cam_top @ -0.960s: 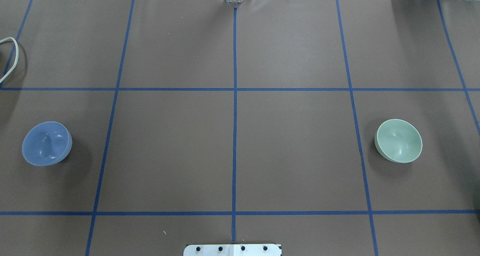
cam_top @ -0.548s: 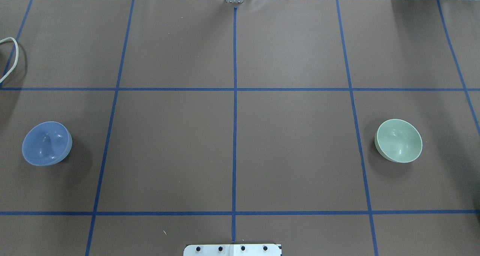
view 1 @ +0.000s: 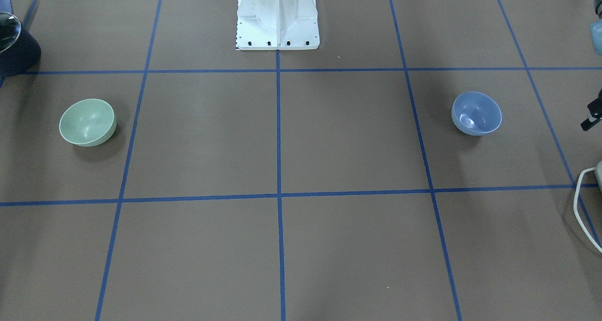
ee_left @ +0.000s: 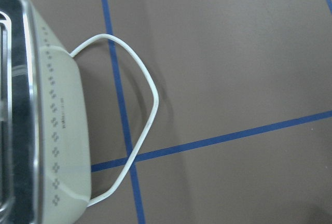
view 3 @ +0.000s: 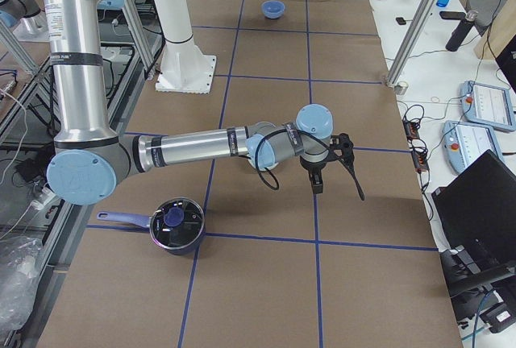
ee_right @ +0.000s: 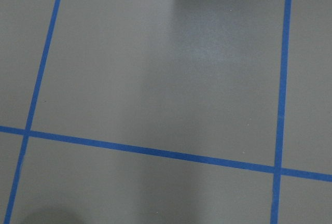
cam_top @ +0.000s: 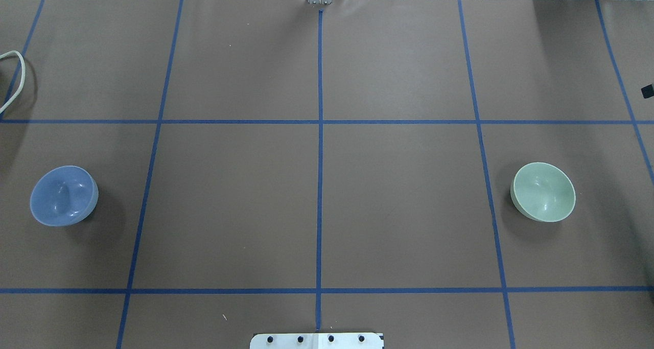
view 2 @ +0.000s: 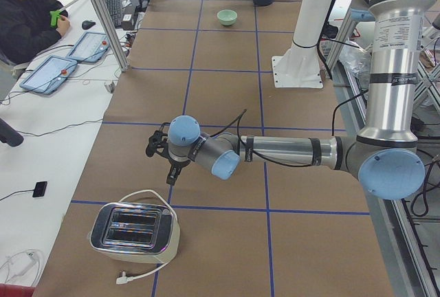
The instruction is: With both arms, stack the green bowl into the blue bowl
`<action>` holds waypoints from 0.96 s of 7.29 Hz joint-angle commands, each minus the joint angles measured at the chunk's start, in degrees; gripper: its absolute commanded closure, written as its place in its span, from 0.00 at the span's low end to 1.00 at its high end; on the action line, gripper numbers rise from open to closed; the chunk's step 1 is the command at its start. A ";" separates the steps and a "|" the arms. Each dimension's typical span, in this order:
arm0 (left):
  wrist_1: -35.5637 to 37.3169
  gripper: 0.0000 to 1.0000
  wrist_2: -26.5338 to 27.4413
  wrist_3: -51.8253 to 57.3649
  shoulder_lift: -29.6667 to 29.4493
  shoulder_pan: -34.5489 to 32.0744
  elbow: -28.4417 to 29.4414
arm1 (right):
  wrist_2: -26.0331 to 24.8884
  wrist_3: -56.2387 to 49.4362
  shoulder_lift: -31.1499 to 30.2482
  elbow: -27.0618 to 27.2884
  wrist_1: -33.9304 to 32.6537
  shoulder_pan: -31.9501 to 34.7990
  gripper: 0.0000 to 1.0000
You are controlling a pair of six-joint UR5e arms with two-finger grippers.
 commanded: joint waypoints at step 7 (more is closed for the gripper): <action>-9.94 0.02 11.77 -22.42 7.91 20.53 -10.53 | -6.83 17.29 -12.76 10.79 11.48 -18.72 0.00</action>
